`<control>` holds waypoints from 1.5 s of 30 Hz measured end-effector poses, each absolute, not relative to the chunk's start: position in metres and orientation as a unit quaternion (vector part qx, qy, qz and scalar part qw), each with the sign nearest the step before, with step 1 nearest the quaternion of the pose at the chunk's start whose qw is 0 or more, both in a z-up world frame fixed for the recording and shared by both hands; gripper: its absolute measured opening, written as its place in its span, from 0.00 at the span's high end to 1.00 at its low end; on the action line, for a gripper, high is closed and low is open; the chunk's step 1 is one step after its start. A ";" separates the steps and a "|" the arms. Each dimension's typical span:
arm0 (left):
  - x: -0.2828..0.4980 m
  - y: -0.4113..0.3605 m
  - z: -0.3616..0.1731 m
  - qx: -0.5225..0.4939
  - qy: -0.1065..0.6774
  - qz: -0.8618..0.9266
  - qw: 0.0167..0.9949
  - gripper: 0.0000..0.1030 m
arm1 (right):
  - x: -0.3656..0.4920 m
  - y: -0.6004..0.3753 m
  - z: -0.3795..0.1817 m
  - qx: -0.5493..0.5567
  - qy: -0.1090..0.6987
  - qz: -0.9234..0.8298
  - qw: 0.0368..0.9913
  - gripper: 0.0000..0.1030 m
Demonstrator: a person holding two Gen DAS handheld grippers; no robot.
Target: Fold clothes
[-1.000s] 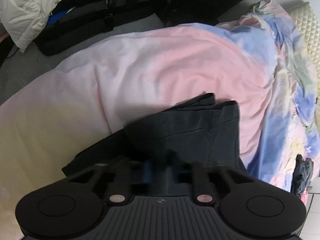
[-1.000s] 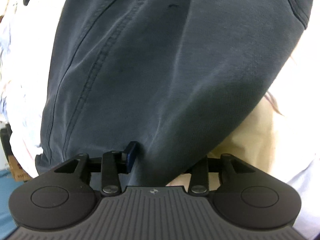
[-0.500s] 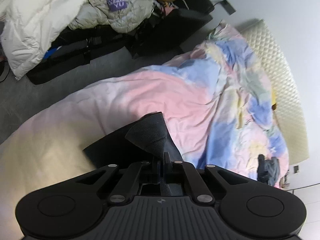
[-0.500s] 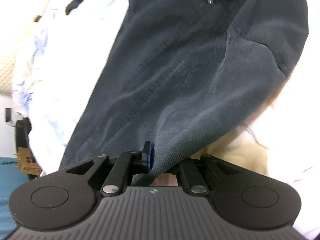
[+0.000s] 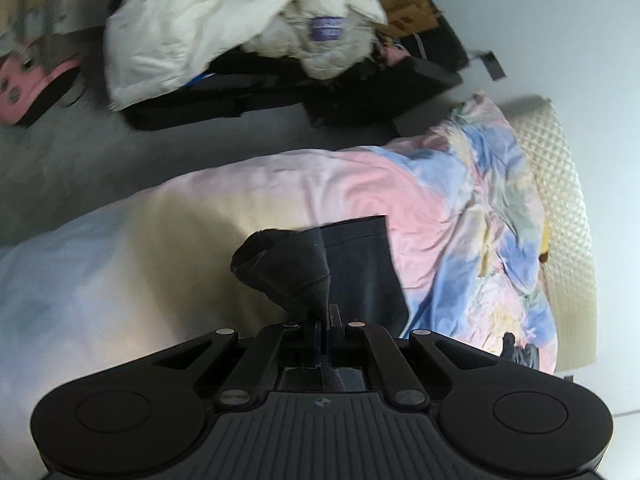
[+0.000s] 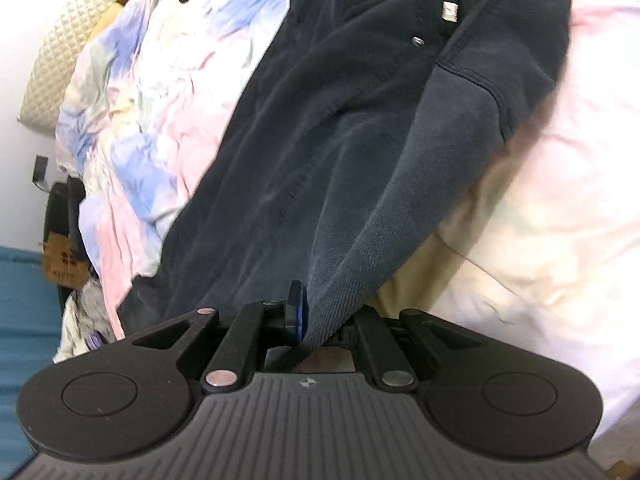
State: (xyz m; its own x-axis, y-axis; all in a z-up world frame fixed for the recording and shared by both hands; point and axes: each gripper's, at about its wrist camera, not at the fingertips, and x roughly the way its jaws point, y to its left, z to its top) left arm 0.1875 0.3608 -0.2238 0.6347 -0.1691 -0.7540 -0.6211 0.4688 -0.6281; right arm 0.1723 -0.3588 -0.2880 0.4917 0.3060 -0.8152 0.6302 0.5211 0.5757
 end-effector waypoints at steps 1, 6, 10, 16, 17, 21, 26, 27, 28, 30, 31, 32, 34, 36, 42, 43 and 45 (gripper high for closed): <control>0.179 0.363 -0.227 -0.495 0.403 0.155 0.754 0.98 | 0.170 -0.357 -0.288 0.472 0.495 -0.113 0.720 0.95; 0.132 0.375 -0.250 -0.517 0.414 0.185 0.726 0.98 | 0.147 -0.351 -0.291 0.444 0.514 -0.127 0.723 0.95; 0.113 0.382 -0.244 -0.525 0.405 0.180 0.727 0.98 | 0.141 -0.351 -0.284 0.446 0.509 -0.126 0.725 0.96; 0.098 0.384 -0.241 -0.512 0.414 0.179 0.731 0.98 | 0.133 -0.347 -0.279 0.432 0.515 -0.113 0.732 0.96; 0.097 0.384 -0.248 -0.508 0.425 0.184 0.726 0.98 | 0.132 -0.346 -0.286 0.432 0.519 -0.117 0.728 0.96; 0.093 0.386 -0.286 -0.496 0.477 0.205 0.696 0.98 | 0.128 -0.343 -0.312 0.441 0.528 -0.131 0.714 0.89; 0.084 0.394 -0.324 -0.518 0.514 0.201 0.654 0.97 | 0.116 -0.338 -0.316 0.434 0.540 -0.121 0.711 0.78; 0.082 0.396 -0.327 -0.521 0.514 0.198 0.652 0.96 | 0.111 -0.339 -0.312 0.439 0.533 -0.119 0.714 0.77; 0.080 0.398 -0.329 -0.524 0.514 0.196 0.650 0.96 | 0.106 -0.341 -0.308 0.438 0.529 -0.120 0.717 0.76; 0.077 0.401 -0.333 -0.529 0.514 0.192 0.647 0.95 | 0.095 -0.343 -0.300 0.435 0.522 -0.123 0.723 0.76; 0.076 0.402 -0.335 -0.531 0.514 0.190 0.646 0.93 | 0.089 -0.347 -0.295 0.434 0.516 -0.128 0.727 0.76; 0.076 0.402 -0.336 -0.532 0.515 0.189 0.645 0.91 | 0.082 -0.351 -0.290 0.432 0.511 -0.132 0.731 0.75; 0.075 0.402 -0.339 -0.532 0.516 0.186 0.645 0.86 | 0.071 -0.367 -0.282 0.435 0.501 -0.148 0.734 0.75; 0.077 0.399 -0.338 -0.530 0.513 0.187 0.649 0.83 | 0.061 -0.386 -0.276 0.439 0.489 -0.165 0.735 0.75; 0.078 0.372 -0.316 -0.500 0.503 0.208 0.674 0.42 | 0.061 -0.457 -0.280 0.454 0.454 -0.190 0.743 0.74; 0.076 0.365 -0.312 -0.495 0.500 0.213 0.678 0.39 | 0.065 -0.471 -0.281 0.453 0.450 -0.190 0.746 0.73; 0.073 0.351 -0.302 -0.486 0.492 0.224 0.686 0.36 | 0.073 -0.503 -0.287 0.455 0.441 -0.190 0.750 0.68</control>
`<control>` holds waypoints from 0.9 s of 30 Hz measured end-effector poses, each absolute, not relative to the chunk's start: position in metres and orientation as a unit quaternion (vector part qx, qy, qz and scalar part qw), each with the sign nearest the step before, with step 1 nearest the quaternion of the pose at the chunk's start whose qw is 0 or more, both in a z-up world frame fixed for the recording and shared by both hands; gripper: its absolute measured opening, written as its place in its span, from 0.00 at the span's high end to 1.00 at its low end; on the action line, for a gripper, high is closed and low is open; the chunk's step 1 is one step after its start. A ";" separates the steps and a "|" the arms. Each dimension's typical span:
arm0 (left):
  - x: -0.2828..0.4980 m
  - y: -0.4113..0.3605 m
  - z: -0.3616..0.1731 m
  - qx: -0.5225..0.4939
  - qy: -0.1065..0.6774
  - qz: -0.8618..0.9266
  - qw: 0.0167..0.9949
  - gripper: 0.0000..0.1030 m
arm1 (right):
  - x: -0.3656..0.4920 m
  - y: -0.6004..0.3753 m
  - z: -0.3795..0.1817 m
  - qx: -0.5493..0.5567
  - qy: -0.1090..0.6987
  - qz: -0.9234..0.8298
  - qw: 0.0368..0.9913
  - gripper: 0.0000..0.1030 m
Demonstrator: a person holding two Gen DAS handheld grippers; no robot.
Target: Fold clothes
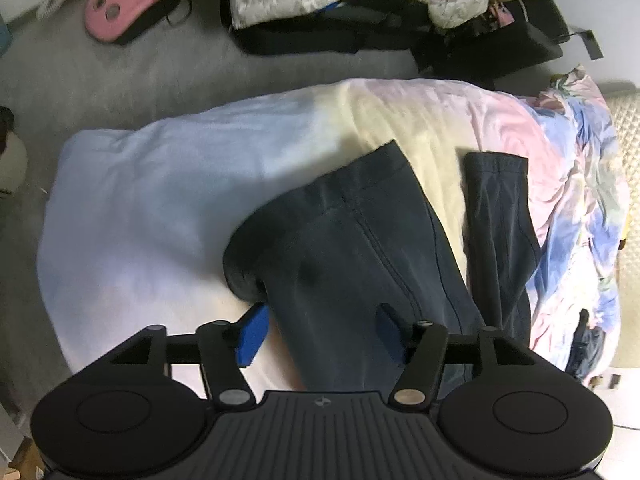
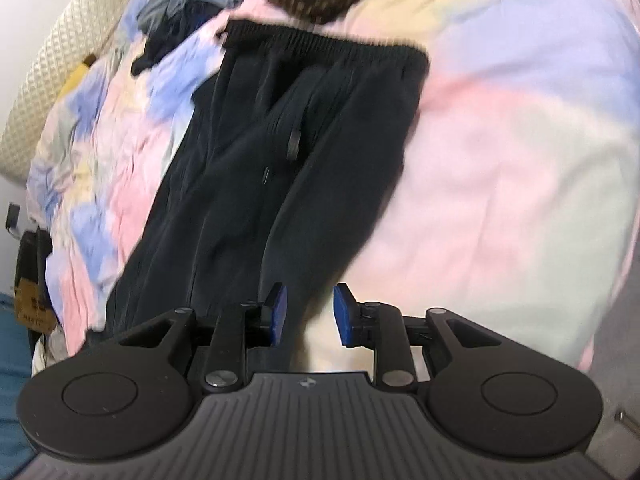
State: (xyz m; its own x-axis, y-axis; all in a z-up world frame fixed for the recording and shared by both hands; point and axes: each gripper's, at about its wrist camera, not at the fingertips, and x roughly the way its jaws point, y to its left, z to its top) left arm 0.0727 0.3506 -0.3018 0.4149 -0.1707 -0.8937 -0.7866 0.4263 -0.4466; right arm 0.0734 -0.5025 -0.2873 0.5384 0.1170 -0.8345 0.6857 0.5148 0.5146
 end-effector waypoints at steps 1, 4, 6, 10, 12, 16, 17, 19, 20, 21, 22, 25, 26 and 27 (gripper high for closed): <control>0.069 0.341 -0.296 -0.484 0.487 0.232 0.689 0.34 | 0.078 -0.520 -0.291 0.458 0.437 -0.189 0.751 0.65; 0.055 0.310 -0.276 -0.481 0.470 0.255 0.695 0.32 | 0.090 -0.570 -0.304 0.464 0.426 -0.187 0.754 0.58; 0.044 0.287 -0.261 -0.477 0.458 0.263 0.703 0.30 | 0.100 -0.601 -0.315 0.470 0.422 -0.183 0.753 0.49; 0.026 0.242 -0.239 -0.468 0.440 0.288 0.710 0.30 | 0.121 -0.656 -0.342 0.488 0.421 -0.177 0.744 0.44; 0.019 0.222 -0.229 -0.470 0.433 0.299 0.709 0.30 | 0.129 -0.676 -0.356 0.495 0.424 -0.183 0.736 0.37; 0.010 0.184 -0.205 -0.461 0.424 0.312 0.715 0.29 | 0.145 -0.704 -0.385 0.527 0.419 -0.188 0.716 0.27; 0.009 0.175 -0.201 -0.456 0.427 0.314 0.715 0.29 | 0.149 -0.709 -0.393 0.535 0.417 -0.189 0.710 0.25; 0.008 0.158 -0.193 -0.447 0.434 0.318 0.715 0.29 | 0.158 -0.717 -0.409 0.550 0.413 -0.192 0.700 0.25; 0.009 0.151 -0.189 -0.440 0.438 0.319 0.716 0.29 | 0.161 -0.720 -0.417 0.559 0.410 -0.192 0.695 0.25; 0.010 0.145 -0.186 -0.435 0.442 0.321 0.716 0.29 | 0.165 -0.722 -0.423 0.564 0.406 -0.191 0.694 0.24; 0.011 0.140 -0.182 -0.427 0.446 0.322 0.717 0.29 | 0.168 -0.723 -0.429 0.569 0.401 -0.190 0.693 0.24; 0.013 0.126 -0.171 -0.408 0.454 0.327 0.721 0.29 | 0.178 -0.728 -0.447 0.583 0.388 -0.187 0.689 0.19; 0.014 0.122 -0.166 -0.405 0.452 0.327 0.724 0.29 | 0.182 -0.727 -0.449 0.586 0.381 -0.179 0.692 0.12; 0.016 0.118 -0.161 -0.402 0.450 0.327 0.728 0.29 | 0.187 -0.727 -0.451 0.589 0.375 -0.171 0.696 0.07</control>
